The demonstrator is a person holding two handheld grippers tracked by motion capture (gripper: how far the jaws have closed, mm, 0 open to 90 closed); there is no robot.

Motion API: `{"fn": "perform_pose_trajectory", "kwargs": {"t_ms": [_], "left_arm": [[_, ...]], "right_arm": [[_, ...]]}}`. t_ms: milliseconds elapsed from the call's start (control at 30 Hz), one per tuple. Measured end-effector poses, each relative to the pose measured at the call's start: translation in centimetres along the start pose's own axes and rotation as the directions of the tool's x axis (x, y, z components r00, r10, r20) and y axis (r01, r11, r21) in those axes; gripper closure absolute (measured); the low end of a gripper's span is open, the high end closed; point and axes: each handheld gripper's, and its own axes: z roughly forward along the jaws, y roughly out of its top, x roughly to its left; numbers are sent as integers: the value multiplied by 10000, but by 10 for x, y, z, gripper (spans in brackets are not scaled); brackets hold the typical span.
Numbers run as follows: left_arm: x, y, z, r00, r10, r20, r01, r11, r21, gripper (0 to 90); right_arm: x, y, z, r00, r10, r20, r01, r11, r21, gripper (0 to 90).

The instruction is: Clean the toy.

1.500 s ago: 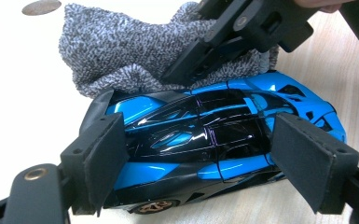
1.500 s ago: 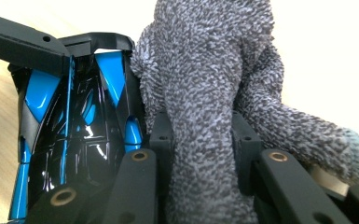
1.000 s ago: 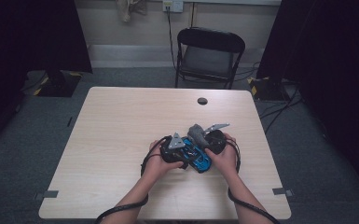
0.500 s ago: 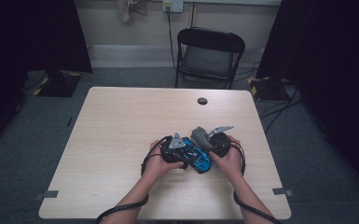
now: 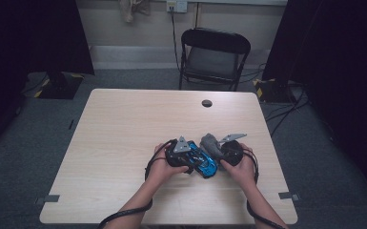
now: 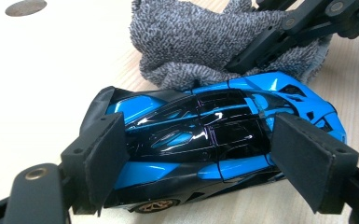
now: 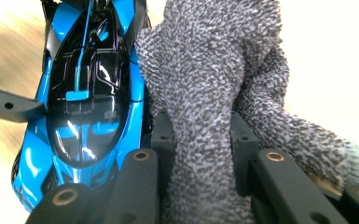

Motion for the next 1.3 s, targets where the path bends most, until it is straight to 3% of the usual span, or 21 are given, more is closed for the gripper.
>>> {"fn": "perform_pose_trajectory", "kwargs": {"t_ms": [367,967,1067,1300], "left_arm": [[-1,0,0,10000,-13,-3,13,10000,18,185],[-1,1,0,10000,-14,-41,14,10000,36,185],[-1,1,0,10000,-20,-48,20,10000,48,185],[-1,0,0,10000,5,-75,-6,10000,-40,185]], "right_arm": [[-3,-9,-9,9999,-57,-130,59,9999,154,707],[-11,-30,-27,9972,366,-656,-354,9992,194,702],[-12,-31,-30,9983,287,-511,-274,9993,257,702],[-24,-24,-33,9973,698,-211,-697,9976,44,702]]}}
